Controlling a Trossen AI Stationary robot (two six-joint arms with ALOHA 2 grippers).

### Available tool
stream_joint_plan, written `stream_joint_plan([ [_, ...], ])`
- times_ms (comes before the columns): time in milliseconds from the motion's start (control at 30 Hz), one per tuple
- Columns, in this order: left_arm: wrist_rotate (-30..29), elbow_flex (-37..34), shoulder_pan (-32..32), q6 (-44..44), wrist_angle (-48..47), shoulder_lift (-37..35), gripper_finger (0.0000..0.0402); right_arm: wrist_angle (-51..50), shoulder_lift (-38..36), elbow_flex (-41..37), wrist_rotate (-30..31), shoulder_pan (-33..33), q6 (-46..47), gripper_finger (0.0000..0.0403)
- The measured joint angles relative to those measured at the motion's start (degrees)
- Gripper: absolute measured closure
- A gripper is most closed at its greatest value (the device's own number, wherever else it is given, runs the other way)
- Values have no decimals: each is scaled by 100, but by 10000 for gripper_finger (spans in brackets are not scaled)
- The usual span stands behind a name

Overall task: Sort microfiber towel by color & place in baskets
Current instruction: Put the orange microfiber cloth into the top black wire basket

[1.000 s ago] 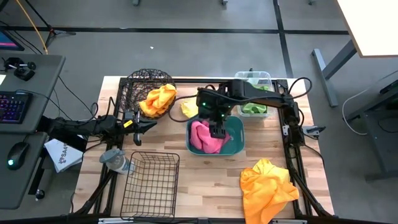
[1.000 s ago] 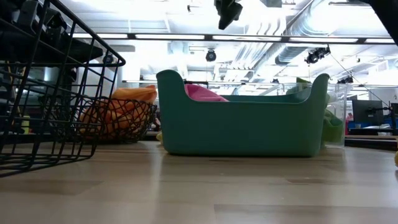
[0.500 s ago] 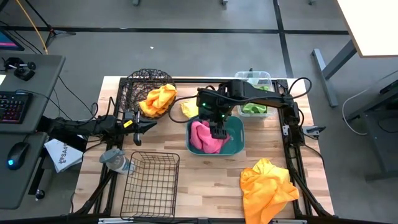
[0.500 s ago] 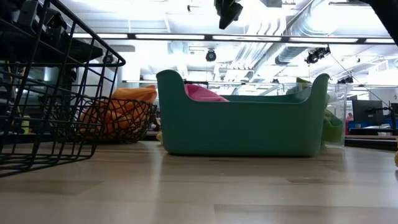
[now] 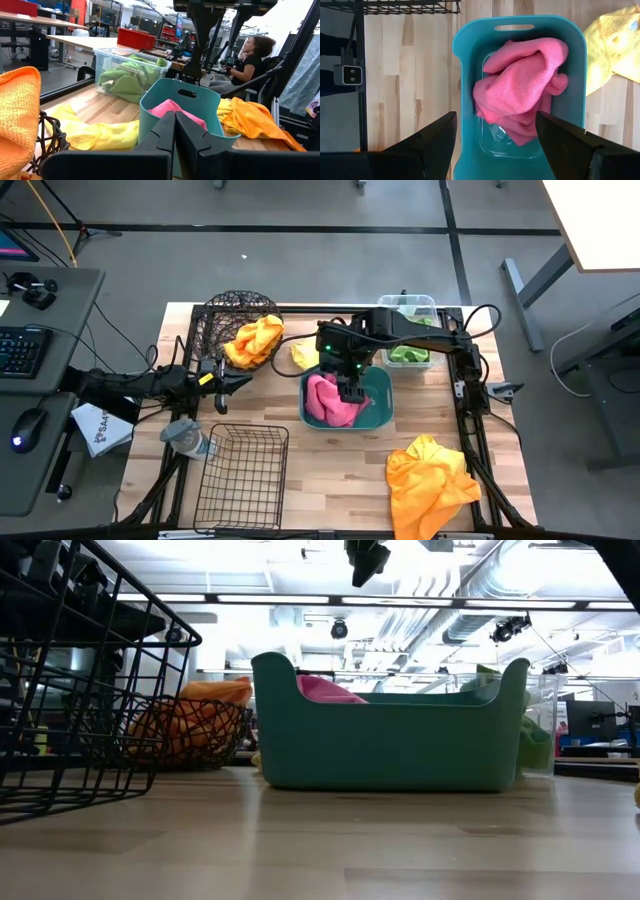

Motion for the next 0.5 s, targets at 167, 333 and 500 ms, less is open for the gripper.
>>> stream_joint_plan([
  [167, 1, 0, 0, -2, 0, -2, 401, 0, 0, 0, 0, 0, 0, 137],
  [333, 1, 0, -1, -2, 0, 0, 402, -1, 0, 0, 2, 0, 0, 137],
  [500, -1, 0, -2, 0, 0, 0, 401, 24, 0, 0, 194, -10, -89, 137],
])
